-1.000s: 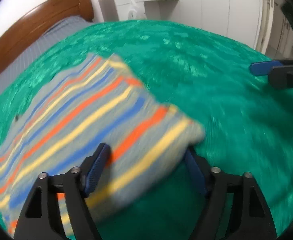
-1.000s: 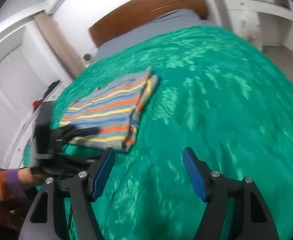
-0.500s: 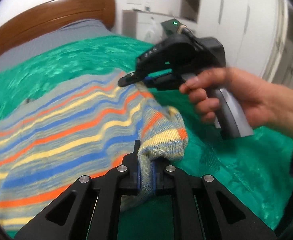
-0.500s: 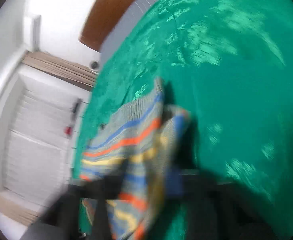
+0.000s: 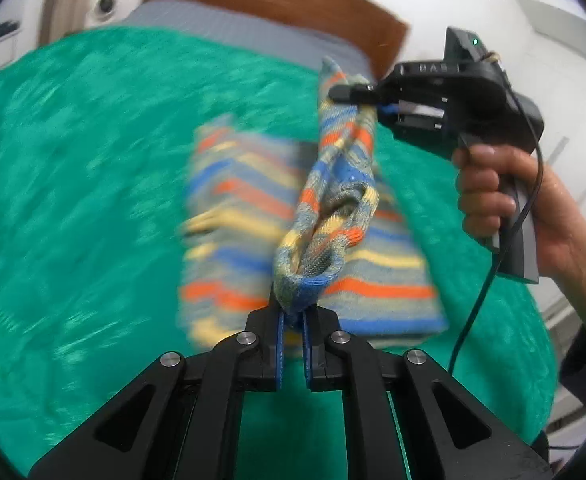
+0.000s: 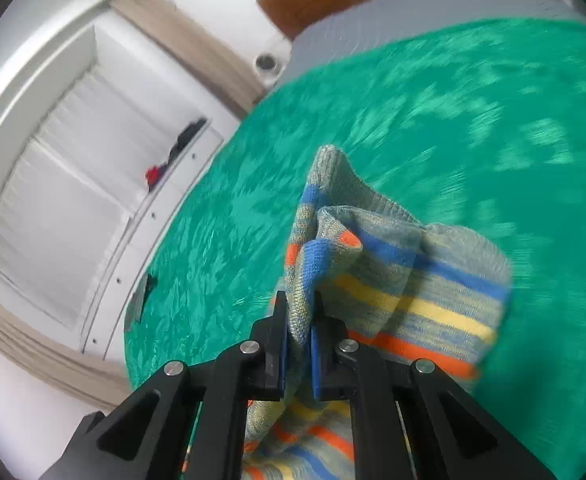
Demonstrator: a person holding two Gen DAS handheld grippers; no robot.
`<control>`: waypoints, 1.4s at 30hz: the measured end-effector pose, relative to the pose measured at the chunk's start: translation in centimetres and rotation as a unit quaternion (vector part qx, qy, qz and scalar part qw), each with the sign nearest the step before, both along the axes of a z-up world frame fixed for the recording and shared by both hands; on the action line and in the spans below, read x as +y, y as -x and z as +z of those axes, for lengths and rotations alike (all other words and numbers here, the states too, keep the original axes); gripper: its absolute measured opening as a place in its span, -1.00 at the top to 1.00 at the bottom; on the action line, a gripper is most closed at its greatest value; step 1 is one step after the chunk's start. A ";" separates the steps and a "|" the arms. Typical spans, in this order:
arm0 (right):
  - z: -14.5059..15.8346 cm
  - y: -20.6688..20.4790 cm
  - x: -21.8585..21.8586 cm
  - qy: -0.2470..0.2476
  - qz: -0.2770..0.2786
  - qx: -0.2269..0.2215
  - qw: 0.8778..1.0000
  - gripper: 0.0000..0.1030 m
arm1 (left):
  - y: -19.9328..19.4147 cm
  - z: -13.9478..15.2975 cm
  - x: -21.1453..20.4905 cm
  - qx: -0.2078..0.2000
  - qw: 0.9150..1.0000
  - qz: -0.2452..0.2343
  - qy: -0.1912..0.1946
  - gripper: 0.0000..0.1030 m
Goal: Fold small clothes
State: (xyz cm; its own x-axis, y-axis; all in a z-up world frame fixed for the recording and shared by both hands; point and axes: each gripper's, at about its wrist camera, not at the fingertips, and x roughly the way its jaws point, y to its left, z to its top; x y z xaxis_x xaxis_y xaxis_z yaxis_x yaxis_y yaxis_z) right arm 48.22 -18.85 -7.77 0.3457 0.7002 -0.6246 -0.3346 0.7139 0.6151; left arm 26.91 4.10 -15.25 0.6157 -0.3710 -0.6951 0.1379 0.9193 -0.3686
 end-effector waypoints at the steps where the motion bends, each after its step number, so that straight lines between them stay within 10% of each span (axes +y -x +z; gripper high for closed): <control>1: -1.1 -0.4 1.4 0.000 0.007 0.005 1.000 0.72 | 0.0 -0.5 0.5 0.011 1.000 0.008 -0.007 0.59; 5: -4.2 -0.7 5.2 -0.023 0.019 0.038 0.999 0.31 | 1.1 -0.8 2.8 0.020 1.000 0.016 0.003 -0.34; 8: -3.9 0.8 4.7 -0.016 0.021 0.022 0.999 0.31 | 1.8 -0.1 3.1 -0.004 1.000 0.006 0.010 -0.57; 15: -0.5 9.9 1.1 0.113 0.090 -0.079 0.986 0.29 | -0.6 -1.6 2.9 0.034 0.999 0.021 -0.019 -0.57; 19: -6.0 13.4 0.5 0.191 0.108 -0.015 0.976 0.29 | 0.7 -1.6 2.5 0.039 0.998 0.006 -0.052 -0.56; 22: -6.4 16.7 -0.6 0.225 0.096 -0.046 0.968 0.29 | 3.0 -0.4 3.5 0.043 0.997 -0.002 -0.060 -0.59; 24: -5.4 18.6 -1.7 0.232 0.074 -0.051 0.969 0.20 | 3.8 -0.3 4.8 0.039 0.997 0.002 -0.061 -0.78; 28: -3.6 23.3 -4.3 0.239 0.016 -0.090 0.967 -0.69 | 5.3 -0.1 7.3 0.023 0.996 0.031 -0.082 -0.87; 42: -4.4 32.0 -7.9 0.220 -0.154 -0.080 0.960 -0.71 | 6.3 -4.5 5.5 -0.005 0.981 0.049 -0.190 -0.99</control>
State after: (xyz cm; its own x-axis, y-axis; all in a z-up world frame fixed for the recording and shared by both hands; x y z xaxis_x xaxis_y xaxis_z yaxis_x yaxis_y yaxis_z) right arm 16.23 -26.78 -12.17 0.6105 0.2309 -0.7577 -0.1314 0.9728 0.1905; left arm 20.65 9.61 -19.71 0.6435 -0.0259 -0.7650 0.0442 0.9990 0.0034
